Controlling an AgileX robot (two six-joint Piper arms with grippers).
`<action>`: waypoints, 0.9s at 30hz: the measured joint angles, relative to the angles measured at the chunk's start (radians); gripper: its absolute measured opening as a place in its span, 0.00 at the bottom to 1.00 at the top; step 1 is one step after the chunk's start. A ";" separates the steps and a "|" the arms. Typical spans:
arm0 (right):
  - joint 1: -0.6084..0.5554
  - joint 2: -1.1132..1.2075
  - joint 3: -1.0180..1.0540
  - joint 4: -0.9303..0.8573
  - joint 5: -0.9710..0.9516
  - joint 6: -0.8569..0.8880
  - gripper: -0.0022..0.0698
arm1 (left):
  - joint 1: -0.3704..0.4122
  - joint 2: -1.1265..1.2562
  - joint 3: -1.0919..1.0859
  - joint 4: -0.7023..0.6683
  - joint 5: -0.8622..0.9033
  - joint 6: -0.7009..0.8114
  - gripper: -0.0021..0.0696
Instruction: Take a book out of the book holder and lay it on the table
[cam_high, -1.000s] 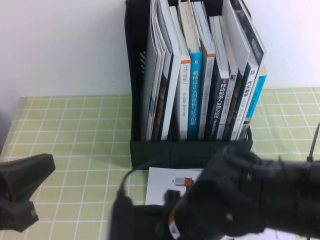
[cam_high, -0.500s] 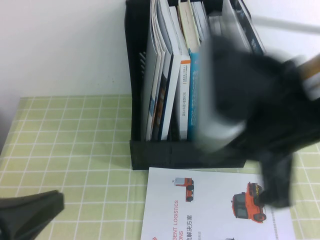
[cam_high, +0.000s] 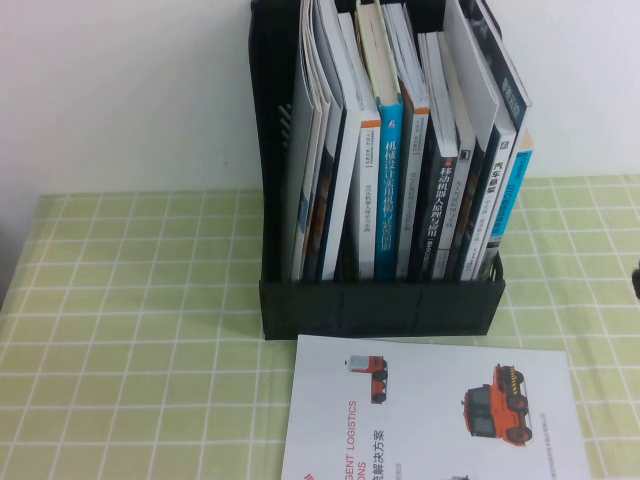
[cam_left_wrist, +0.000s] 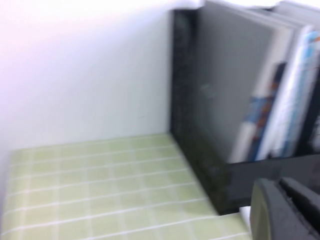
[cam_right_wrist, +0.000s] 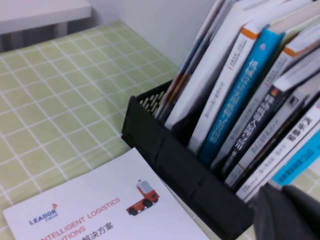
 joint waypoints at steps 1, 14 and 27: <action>0.000 -0.030 0.056 0.005 -0.043 0.002 0.03 | 0.000 0.008 0.020 0.018 -0.027 -0.004 0.03; 0.000 -0.104 0.282 0.009 -0.224 -0.005 0.03 | 0.000 0.203 0.138 0.046 -0.191 -0.020 0.03; 0.000 -0.104 0.284 0.015 -0.227 -0.005 0.03 | 0.000 0.205 0.167 0.044 -0.136 -0.022 0.03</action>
